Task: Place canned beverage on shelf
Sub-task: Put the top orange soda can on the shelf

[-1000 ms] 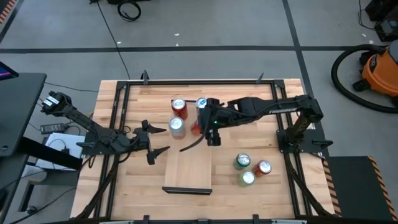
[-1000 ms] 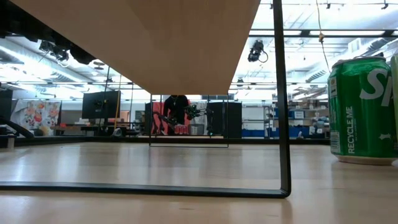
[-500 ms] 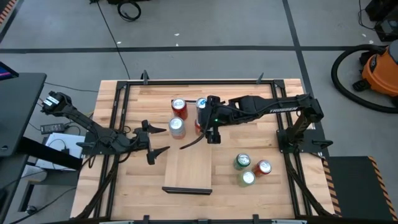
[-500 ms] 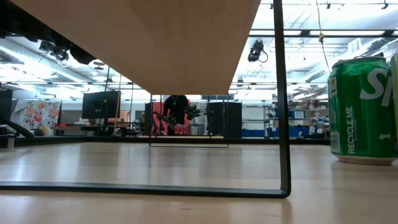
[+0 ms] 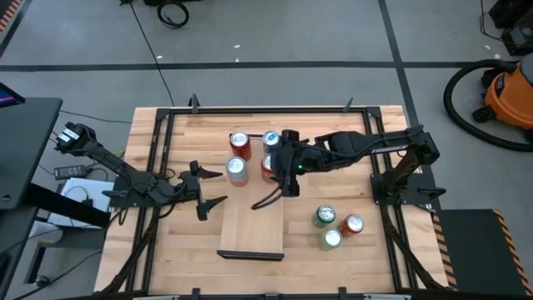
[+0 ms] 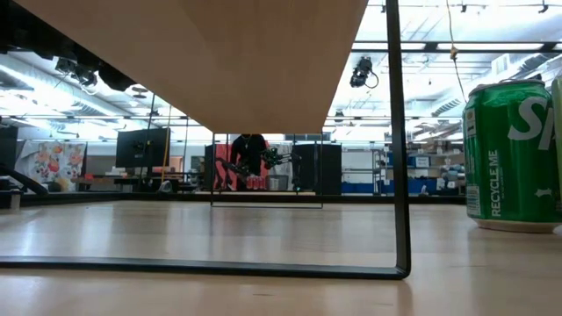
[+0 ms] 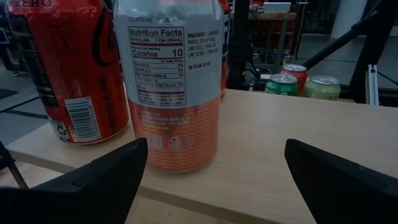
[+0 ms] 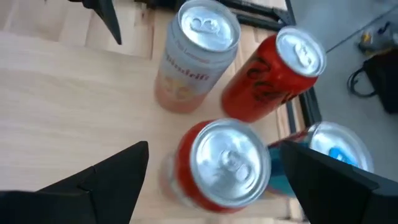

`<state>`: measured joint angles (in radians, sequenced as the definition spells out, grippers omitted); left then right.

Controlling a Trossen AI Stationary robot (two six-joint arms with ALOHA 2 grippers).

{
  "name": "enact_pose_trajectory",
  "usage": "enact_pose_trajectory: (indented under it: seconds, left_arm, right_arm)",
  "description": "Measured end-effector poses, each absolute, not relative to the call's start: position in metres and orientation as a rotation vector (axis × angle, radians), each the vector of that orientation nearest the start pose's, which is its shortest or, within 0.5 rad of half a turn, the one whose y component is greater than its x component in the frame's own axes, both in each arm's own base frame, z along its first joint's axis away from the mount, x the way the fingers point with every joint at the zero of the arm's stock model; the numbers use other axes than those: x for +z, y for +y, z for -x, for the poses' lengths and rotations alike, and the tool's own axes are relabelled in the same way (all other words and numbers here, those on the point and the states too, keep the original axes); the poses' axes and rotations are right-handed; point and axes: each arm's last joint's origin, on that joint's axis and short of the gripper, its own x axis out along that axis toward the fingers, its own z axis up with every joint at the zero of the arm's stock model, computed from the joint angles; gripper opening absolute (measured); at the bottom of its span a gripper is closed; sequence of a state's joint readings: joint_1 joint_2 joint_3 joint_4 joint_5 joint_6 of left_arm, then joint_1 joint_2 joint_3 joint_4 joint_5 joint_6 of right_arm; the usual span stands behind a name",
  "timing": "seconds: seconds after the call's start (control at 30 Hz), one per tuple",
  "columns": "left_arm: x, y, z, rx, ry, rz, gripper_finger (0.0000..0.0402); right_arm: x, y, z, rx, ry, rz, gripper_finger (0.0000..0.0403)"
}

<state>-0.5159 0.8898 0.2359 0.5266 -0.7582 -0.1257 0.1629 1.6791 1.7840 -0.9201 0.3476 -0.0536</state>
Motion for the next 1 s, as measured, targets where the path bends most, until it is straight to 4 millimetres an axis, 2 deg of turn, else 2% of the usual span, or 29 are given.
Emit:
enact_pose_trajectory:
  seconds: [0.17, 0.4, 0.53, 0.73, 1.0]
  left_arm:
    - [0.196, -0.068, -0.16, 0.249, 0.089, 0.06, 0.0392]
    - [0.195, -0.069, -0.16, 0.235, 0.096, 0.071, 0.0392]
    - [0.194, -0.069, -0.16, 0.236, 0.101, 0.081, 0.0392]
    - [0.193, -0.069, -0.16, 0.238, 0.107, 0.096, 0.0392]
    - [0.19, -0.069, -0.159, 0.232, 0.136, 0.083, 0.0392]
  right_arm:
    - [0.378, 0.055, -0.343, -0.196, 0.836, 0.208, 0.0373]
    - [0.363, 0.085, -0.329, -0.257, 0.749, 0.237, 0.0373]
    - [0.335, 0.091, -0.321, -0.359, 0.699, 0.23, 0.0373]
    - [0.297, 0.091, -0.31, -0.408, 0.593, 0.144, 0.0373]
    - [0.267, 0.084, -0.308, -0.473, 0.432, 0.069, 0.0373]
